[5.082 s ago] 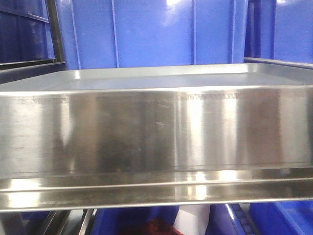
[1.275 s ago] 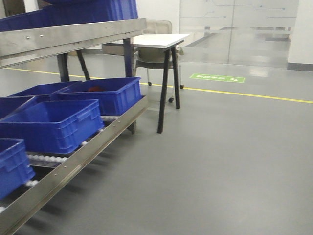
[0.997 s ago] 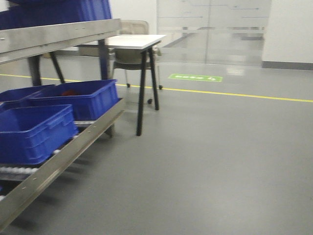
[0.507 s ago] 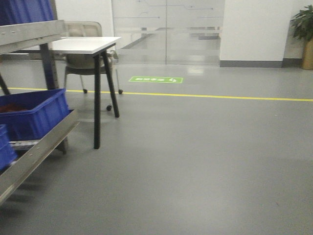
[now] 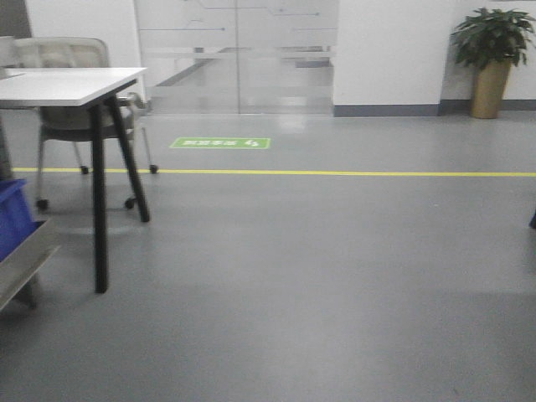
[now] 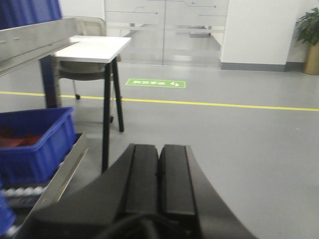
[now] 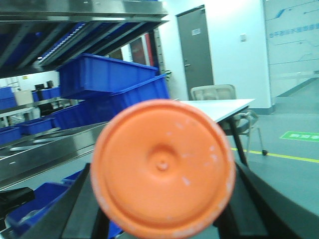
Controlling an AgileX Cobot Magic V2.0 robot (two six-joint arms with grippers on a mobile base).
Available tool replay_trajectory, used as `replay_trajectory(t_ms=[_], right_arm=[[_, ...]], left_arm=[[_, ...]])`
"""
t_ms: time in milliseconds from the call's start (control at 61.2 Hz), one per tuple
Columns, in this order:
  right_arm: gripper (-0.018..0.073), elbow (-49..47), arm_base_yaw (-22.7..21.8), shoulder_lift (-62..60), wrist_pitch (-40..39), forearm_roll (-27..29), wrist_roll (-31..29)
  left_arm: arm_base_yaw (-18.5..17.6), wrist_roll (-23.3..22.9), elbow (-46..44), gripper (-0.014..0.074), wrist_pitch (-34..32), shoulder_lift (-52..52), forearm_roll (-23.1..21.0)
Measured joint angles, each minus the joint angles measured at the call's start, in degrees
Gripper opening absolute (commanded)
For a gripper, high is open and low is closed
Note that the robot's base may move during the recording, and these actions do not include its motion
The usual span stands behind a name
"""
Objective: Grab orange capacitor from left shelf to right conveyor
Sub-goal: 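Drive the base to the conveyor table, holding the cylinder in the right gripper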
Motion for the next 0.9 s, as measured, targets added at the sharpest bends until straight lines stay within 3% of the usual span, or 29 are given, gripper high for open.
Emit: replay_trajectory(t_ms=[899], right_arm=[[0.0053, 0.0, 0.0, 0.0, 0.0, 0.0, 0.0]], left_arm=[[0.0, 0.0, 0.0, -0.0126, 0.0, 0.0, 0.0]])
